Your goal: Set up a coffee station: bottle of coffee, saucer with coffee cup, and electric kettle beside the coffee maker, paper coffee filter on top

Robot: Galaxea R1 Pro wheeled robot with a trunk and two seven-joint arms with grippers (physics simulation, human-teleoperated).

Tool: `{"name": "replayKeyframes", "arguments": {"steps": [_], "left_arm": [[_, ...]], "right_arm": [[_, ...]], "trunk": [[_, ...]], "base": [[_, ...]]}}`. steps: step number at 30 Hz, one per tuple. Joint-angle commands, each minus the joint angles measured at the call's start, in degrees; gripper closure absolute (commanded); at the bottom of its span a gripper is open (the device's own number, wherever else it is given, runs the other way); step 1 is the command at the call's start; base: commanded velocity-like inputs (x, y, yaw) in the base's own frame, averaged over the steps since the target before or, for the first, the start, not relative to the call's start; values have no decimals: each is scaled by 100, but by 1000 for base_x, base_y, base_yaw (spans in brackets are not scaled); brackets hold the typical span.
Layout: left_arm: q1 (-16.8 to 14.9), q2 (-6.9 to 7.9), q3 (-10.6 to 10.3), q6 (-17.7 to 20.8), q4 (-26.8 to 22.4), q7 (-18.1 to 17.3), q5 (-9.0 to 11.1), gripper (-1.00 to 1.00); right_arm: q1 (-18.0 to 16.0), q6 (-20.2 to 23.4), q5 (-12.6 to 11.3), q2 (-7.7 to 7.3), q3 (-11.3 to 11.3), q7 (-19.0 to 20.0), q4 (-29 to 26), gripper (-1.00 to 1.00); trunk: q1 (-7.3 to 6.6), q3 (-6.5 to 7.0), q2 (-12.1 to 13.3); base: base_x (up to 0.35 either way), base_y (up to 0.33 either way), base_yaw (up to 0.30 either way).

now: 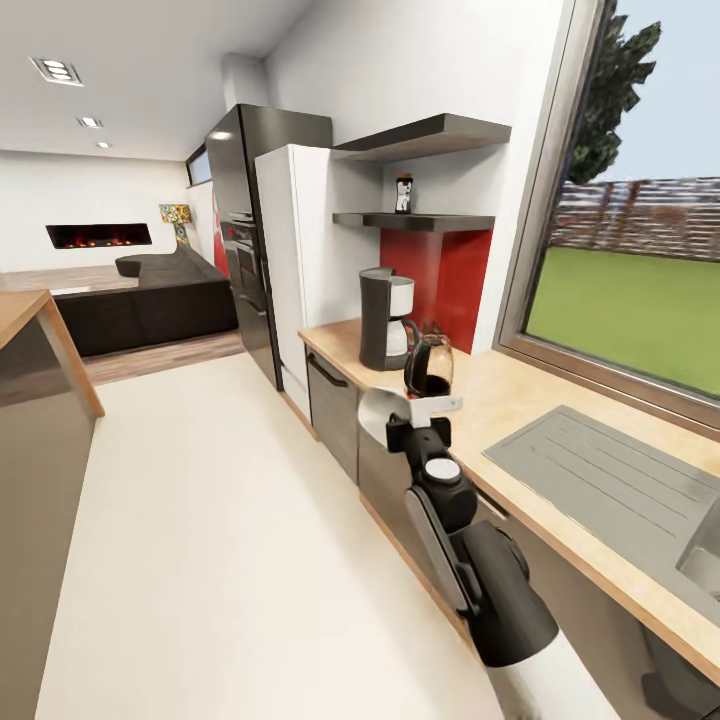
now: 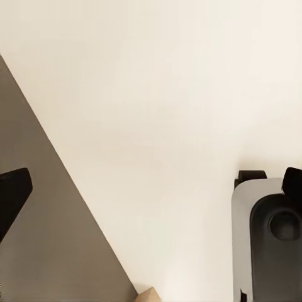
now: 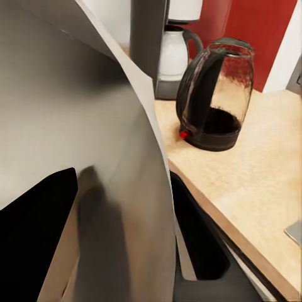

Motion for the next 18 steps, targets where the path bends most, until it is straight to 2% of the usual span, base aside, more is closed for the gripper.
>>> {"name": "replayKeyframes", "arguments": {"steps": [1, 9, 10, 18], "left_arm": [[5, 1, 31, -8, -9, 11, -60, -100], [28, 23, 29, 7, 32, 36, -66, -100], [30, 24, 29, 8, 67, 39, -66, -100], [32, 75, 28, 6, 254, 48, -65, -100]], "right_arm": [[-41, 62, -53, 0, -23, -40, 30, 100], [-298, 331, -278, 0, -278, -47, 287, 100], [-3565, 1726, -1512, 0, -1770, -48, 2088, 100], [-4877, 1780, -1594, 0, -1822, -57, 3548, 100]], "trunk": [[4, -12, -12], [4, -12, -12], [4, -12, -12], [4, -12, -12]], "base": [[0, 0, 0], [0, 0, 0], [0, 0, 0], [0, 0, 0]]}}
